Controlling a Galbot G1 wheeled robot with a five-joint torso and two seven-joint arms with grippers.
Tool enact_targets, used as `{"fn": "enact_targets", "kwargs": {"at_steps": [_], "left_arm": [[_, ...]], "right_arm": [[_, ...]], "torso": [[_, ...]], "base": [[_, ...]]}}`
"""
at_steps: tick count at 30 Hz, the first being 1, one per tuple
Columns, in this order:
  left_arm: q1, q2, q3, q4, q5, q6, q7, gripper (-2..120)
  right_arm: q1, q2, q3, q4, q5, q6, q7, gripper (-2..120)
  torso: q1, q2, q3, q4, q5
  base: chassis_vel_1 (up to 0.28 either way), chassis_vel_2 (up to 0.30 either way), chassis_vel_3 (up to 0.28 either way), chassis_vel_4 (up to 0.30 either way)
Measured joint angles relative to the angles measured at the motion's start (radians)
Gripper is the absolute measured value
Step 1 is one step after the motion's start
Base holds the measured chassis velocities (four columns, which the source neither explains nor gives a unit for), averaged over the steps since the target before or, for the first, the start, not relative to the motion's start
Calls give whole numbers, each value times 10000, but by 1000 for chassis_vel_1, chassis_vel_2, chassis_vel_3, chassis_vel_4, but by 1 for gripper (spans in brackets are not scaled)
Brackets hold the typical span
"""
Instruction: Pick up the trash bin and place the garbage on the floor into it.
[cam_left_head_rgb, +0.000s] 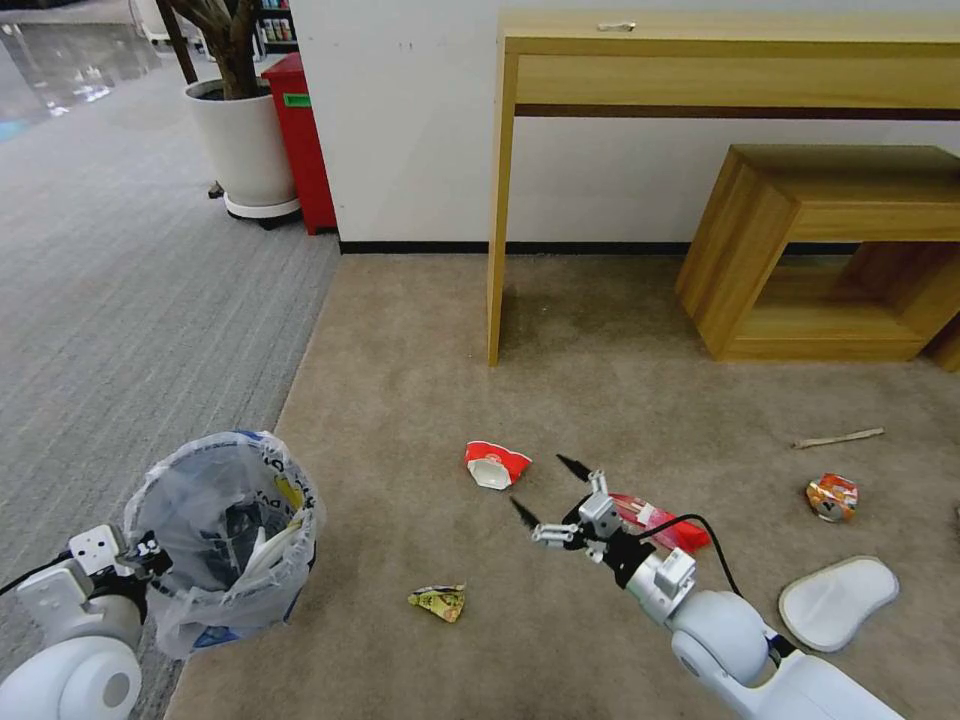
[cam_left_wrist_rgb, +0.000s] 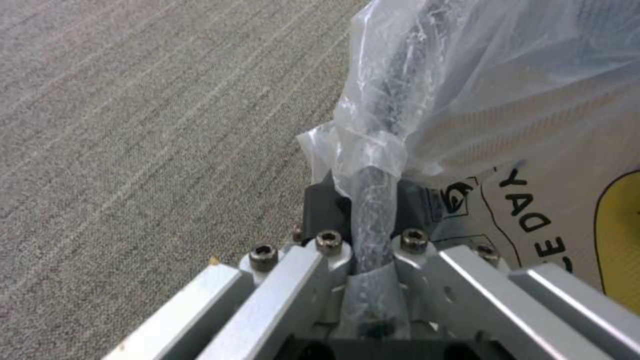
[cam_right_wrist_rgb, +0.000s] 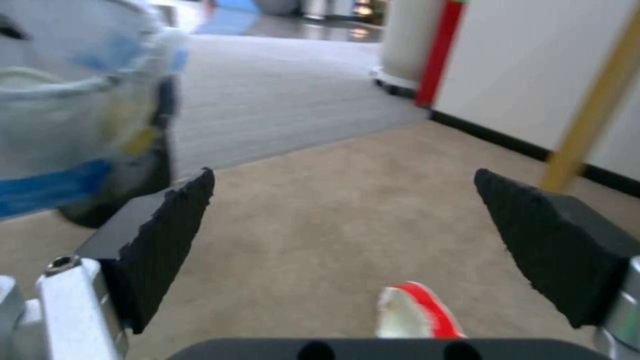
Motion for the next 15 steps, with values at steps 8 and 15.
{"fn": "enact_targets", "kwargs": {"at_steps": [8,15], "left_arm": [[-32,-123,177,25,196,0,-10,0],[-34,-239,267,30,337,-23,-11,0]], "right_arm": [[-158,-641,-447,606,-121,-1215,276,91],[-137,-1004,-883,1191,-259,-2927,1087,86]], "torso": [[0,0,0,-1,0],[0,1,0,0,0]], "base": [[0,0,0,0],[0,0,0,0]]}}
